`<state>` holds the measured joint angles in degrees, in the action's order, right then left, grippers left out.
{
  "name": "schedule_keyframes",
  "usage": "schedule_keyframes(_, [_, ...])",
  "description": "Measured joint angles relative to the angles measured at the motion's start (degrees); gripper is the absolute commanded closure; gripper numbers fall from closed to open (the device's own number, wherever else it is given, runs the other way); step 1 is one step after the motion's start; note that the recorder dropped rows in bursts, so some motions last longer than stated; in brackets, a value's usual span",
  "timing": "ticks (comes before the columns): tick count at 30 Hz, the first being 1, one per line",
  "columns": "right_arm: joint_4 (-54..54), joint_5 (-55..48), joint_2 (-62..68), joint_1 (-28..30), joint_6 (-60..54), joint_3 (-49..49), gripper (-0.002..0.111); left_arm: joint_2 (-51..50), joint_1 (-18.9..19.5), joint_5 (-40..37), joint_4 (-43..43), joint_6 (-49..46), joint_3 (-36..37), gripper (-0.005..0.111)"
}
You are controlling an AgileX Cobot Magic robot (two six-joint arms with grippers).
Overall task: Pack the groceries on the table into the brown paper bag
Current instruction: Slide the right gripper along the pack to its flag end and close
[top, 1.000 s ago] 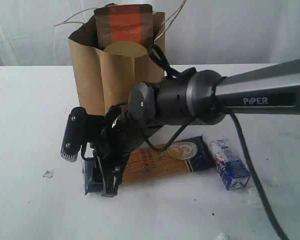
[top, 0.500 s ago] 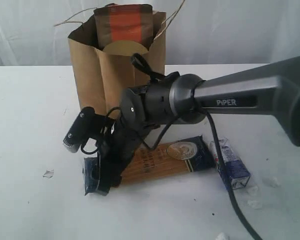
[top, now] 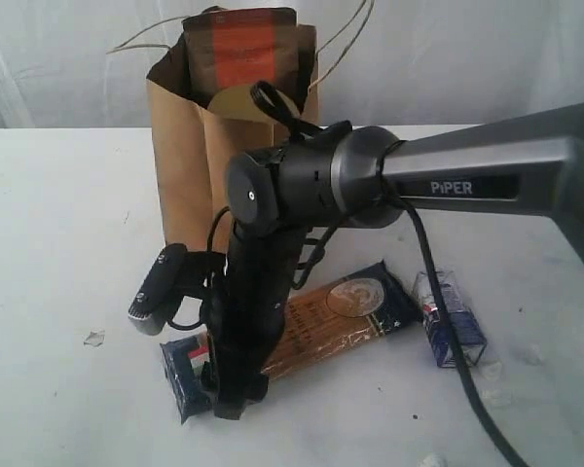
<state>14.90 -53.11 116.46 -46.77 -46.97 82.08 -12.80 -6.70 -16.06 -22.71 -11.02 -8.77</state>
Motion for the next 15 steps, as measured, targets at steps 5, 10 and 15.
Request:
schedule_keyframes(5, [0.5,4.0,-2.9,-0.1,-11.3,0.0,0.038,0.0,0.0,0.0,0.0,0.0,0.0,0.107])
schedule_keyframes(10, [4.4,11.8,-4.4,-0.1,-15.0,0.0,0.038,0.0,0.0,0.0,0.0,0.0,0.0,0.107])
schedule_keyframes(15, [11.9,14.0,-4.4,-0.1,-12.9,0.0,0.034,0.0,0.0,0.0,0.0,0.0,0.0,0.107])
